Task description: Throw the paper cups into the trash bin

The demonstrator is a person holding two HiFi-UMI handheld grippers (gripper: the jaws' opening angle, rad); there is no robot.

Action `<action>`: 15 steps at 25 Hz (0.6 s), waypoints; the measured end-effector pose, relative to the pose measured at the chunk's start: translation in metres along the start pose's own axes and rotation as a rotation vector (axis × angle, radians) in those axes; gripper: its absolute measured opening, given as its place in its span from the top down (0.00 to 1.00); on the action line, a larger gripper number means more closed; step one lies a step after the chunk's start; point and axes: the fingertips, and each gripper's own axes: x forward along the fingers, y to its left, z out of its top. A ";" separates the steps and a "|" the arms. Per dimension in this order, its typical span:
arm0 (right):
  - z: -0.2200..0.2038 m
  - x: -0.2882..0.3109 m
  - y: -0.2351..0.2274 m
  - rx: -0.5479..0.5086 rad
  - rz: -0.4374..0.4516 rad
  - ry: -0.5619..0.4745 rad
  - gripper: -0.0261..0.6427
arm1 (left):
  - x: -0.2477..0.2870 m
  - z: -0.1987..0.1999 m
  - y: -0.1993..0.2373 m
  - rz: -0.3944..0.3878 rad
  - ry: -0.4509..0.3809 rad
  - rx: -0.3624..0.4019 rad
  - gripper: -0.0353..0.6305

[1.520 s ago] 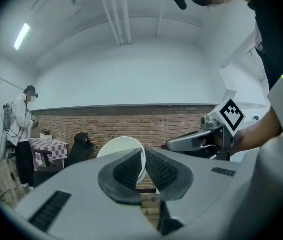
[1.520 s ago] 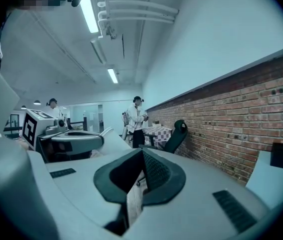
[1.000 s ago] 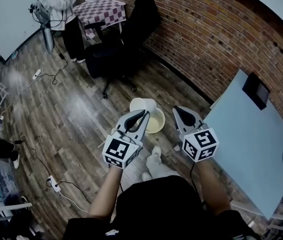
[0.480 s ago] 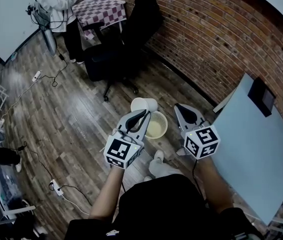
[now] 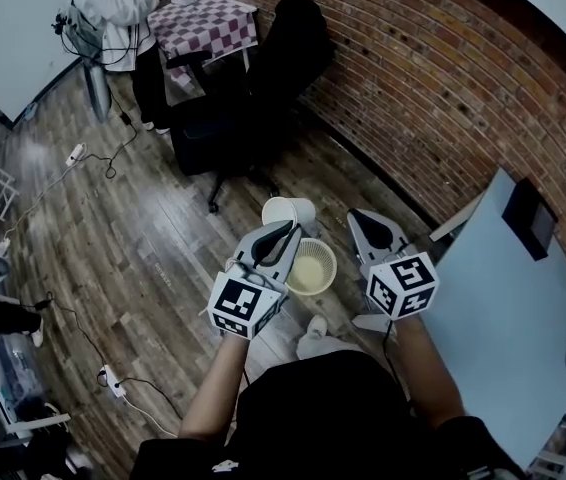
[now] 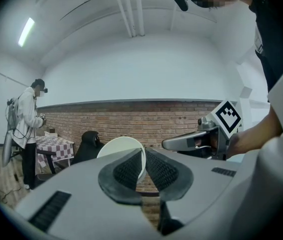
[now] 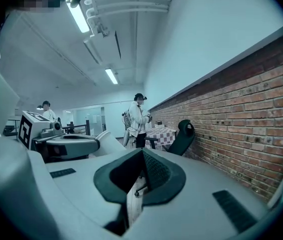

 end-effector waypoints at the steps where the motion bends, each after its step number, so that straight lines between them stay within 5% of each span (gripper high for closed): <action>1: 0.001 0.002 -0.006 0.003 0.000 0.001 0.95 | 0.006 0.001 0.001 -0.001 0.002 0.000 0.90; 15: -0.017 0.024 -0.068 0.071 -0.026 0.017 0.95 | 0.069 -0.017 0.012 -0.039 0.064 -0.015 0.90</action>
